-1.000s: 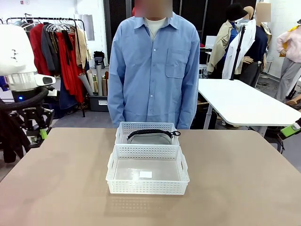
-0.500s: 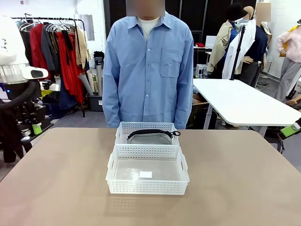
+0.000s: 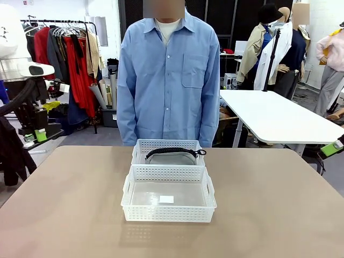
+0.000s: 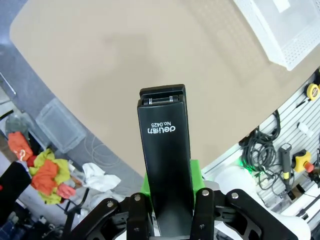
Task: Distribute items into two baskets.
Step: Pick up the Stapler that the person points to, then place the picked Stapler into the Organizing basket as instructed by the person.
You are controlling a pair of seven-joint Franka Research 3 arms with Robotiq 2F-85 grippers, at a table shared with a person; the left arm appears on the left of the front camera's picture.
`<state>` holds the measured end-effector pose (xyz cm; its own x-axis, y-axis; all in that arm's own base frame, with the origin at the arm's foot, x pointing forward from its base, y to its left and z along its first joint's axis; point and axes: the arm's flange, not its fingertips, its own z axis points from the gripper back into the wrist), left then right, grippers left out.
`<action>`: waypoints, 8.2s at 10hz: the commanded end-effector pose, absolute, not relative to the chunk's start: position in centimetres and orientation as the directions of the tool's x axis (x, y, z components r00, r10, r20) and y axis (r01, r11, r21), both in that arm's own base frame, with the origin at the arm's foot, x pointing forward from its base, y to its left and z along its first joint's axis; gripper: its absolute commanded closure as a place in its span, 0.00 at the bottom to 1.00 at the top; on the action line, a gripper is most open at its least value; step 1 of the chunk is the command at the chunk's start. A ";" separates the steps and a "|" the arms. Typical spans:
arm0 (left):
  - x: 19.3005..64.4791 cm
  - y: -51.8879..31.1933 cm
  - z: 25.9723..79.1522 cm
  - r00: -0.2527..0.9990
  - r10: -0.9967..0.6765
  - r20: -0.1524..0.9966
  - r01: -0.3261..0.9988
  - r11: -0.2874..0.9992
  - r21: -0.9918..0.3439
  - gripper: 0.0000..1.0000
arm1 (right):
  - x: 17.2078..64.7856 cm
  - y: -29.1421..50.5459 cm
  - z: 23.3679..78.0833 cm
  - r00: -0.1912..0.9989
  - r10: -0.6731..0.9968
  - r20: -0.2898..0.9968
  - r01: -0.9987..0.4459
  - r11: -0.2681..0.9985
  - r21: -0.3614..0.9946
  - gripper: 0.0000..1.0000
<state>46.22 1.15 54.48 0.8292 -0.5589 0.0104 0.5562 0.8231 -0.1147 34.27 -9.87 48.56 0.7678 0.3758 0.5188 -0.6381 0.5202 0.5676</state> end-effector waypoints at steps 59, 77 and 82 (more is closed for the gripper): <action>43.3 -33.9 45.8 -0.027 -0.999 0.016 0.999 -0.027 0.031 1.00 | 34.2 -9.9 48.7 0.763 0.374 0.527 -0.644 0.514 0.567 0.00; 46.1 -37.6 33.2 -0.112 -0.994 0.007 0.993 -0.112 -0.036 1.00 | 34.2 -9.9 48.7 0.763 0.374 0.527 -0.644 0.514 0.567 0.00; 46.1 -37.8 33.0 -0.128 -0.992 -0.001 0.990 -0.128 -0.051 0.88 | 34.2 -9.9 48.7 0.763 0.374 0.527 -0.644 0.514 0.567 0.00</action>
